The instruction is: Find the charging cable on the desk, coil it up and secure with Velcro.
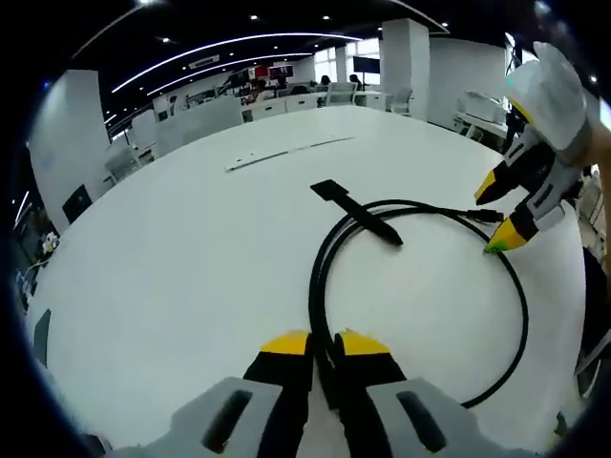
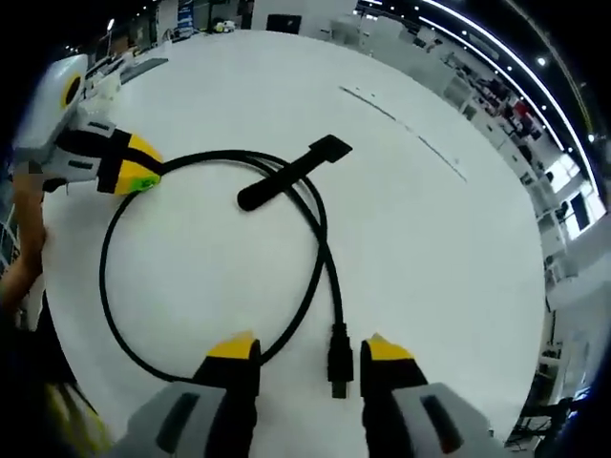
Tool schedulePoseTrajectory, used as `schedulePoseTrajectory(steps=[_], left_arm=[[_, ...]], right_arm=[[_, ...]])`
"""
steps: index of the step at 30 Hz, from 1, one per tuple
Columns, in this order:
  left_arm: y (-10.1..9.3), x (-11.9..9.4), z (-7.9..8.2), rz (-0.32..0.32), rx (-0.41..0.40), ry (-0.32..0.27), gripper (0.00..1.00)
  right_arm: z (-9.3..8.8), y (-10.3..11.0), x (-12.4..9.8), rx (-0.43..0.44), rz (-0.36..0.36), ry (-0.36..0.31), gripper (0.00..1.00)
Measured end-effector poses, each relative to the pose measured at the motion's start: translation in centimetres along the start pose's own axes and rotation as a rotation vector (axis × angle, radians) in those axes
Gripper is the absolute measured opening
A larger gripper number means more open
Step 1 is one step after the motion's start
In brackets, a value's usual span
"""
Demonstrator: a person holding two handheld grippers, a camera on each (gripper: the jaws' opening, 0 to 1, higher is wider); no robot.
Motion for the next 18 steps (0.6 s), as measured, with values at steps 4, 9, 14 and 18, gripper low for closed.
schedulePoseTrajectory(steps=[4,9,14,18], left_arm=[[-1.0,-0.5,-0.6,0.004,-0.004,0.001,0.10],[-1.7,-0.7,-1.0,-0.001,-0.013,0.008,0.10],[-2.0,-0.8,-1.2,-0.010,-0.031,0.019,0.10],[-2.2,-0.9,-1.4,-0.022,-0.034,0.025,0.10]], right_arm=[[-0.2,-0.5,0.2,0.053,0.036,0.020,0.40],[0.1,0.0,0.1,0.047,0.055,0.026,0.29],[0.2,0.0,0.1,0.024,0.024,0.039,0.22],[0.2,-0.1,0.1,0.033,0.003,0.047,0.20]])
Point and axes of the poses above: the point that each gripper's makers call its tool centre point, and the gripper's own axes: x roughly forward along the fingers, y roughly to its left, z roughly out of its top, the point moved 1 cm from there along -x, roughly backward along the fingers
